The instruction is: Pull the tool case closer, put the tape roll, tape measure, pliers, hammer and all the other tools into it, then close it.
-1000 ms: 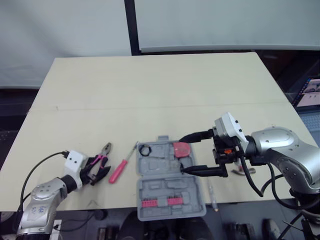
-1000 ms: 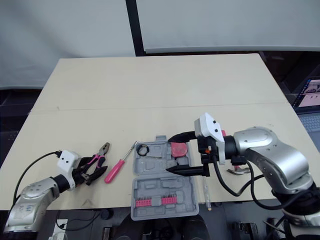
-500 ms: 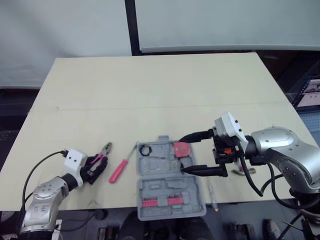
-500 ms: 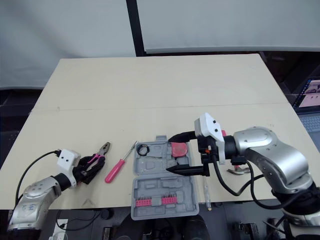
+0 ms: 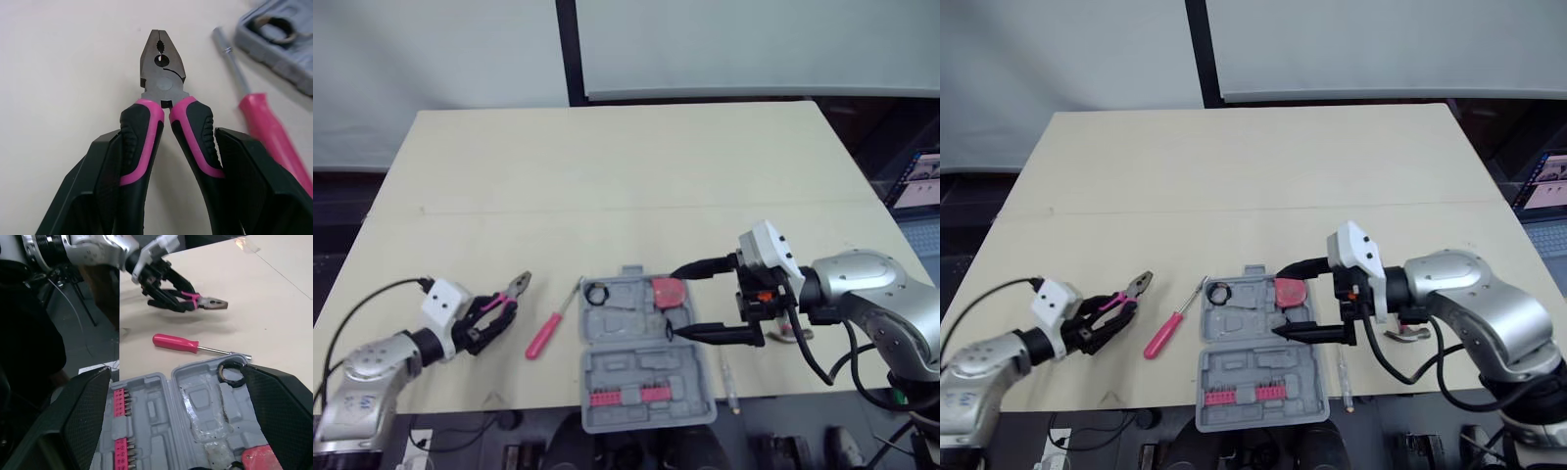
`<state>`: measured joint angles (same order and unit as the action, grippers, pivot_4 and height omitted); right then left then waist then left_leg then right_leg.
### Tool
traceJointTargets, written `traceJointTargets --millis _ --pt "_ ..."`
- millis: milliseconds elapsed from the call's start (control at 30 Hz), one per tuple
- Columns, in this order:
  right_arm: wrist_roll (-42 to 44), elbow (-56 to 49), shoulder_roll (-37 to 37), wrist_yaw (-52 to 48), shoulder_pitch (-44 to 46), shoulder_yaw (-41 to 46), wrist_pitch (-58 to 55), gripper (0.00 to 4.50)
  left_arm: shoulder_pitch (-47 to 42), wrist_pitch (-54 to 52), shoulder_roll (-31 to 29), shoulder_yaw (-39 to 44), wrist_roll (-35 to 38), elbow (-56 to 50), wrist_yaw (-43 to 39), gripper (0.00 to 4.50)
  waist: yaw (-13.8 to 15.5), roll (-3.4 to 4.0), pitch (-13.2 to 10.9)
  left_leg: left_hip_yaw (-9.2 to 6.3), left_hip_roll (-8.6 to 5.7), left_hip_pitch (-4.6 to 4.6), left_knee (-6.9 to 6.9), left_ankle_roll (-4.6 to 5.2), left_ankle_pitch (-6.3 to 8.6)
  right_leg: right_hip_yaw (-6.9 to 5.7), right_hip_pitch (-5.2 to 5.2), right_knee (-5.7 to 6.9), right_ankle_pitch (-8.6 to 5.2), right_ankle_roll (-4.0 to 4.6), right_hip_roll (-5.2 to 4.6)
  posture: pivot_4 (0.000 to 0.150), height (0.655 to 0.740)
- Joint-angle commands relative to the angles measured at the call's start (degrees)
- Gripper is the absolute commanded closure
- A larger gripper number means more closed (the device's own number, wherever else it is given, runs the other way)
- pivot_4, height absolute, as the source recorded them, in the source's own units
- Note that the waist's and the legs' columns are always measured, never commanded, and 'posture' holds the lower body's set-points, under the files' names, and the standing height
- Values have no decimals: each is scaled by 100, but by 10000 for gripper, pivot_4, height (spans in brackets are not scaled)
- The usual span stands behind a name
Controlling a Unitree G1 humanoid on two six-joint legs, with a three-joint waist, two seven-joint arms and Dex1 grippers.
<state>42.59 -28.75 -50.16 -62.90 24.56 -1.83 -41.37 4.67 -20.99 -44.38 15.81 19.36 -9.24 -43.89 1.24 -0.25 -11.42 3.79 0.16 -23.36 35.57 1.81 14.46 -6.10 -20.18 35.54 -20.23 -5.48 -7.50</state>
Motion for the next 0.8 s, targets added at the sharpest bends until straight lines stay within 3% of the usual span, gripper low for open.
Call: traceJointTargets --millis 33,300,533,800 --pt "-89 -109 -234 -97 212 141 41 0 -333 -350 -542 -39 317 -727 -559 19670 2 2 -2 0 0 -1 -1 0 0 0 -1 -1 0 0 0 1500 7278" --pt "-495 -342 -508 98 925 -503 -451 0 -1784 -1146 -1215 -1404 314 -1532 -1331 19670 -17 7 -3 6 -1 -3 -19 -19 -12 4 -12 -2 -1 5 1 1500 7278" --pt "-1415 -133 -36 646 1847 -1616 -918 0 -3386 -1613 -539 -2935 -139 -1291 -1447 19670 -93 3 -5 20 -5 -11 -28 -13 -70 3 -28 19 -2 5 10 1500 7278" --pt "-2490 417 490 885 2130 -2442 -722 0 -4062 -1398 334 -3576 -642 -602 -1353 19670 -107 -9 -12 19 -17 -12 -25 -9 -98 3 -36 48 0 3 8 1500 7278"
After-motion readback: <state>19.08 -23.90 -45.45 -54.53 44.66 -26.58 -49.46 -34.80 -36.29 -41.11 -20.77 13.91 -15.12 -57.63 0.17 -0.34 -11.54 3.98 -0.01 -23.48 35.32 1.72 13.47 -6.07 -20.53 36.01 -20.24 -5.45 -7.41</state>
